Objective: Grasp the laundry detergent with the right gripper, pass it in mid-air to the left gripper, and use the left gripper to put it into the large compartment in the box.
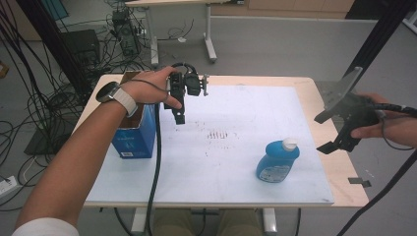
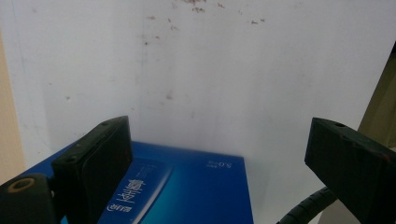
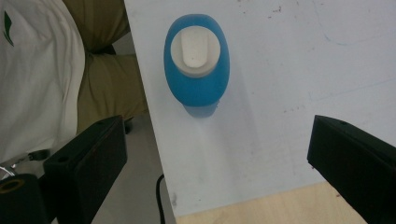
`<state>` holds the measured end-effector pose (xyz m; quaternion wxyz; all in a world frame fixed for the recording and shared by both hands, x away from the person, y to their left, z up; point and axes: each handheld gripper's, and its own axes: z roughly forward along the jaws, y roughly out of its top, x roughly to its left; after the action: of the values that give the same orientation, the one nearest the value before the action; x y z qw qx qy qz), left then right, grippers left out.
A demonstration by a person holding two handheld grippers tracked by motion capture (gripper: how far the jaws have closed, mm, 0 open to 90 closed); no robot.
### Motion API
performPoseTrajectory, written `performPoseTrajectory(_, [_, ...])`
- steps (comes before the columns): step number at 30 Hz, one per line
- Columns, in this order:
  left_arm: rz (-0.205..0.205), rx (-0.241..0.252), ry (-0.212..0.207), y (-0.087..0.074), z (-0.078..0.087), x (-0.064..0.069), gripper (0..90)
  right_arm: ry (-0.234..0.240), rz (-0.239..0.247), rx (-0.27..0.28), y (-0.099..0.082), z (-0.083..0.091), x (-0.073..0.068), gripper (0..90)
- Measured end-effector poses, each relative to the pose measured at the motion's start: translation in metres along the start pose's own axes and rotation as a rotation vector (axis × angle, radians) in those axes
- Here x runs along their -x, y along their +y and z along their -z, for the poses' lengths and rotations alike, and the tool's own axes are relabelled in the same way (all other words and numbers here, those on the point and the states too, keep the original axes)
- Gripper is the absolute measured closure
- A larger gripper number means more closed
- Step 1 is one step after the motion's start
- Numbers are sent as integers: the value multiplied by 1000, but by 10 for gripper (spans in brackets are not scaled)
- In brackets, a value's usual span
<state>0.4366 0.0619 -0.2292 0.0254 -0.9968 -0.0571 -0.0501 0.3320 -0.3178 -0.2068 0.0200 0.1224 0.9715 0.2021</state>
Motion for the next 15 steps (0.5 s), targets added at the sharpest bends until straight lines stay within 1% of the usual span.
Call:
performPoseTrajectory(6, [2,4,1,0,0,1,81,0,2,9,-4,-3,-2,48])
performPoseTrajectory(15, [5,4,-1,2,0,3,81,14,5,25,-8,-12,-7,46])
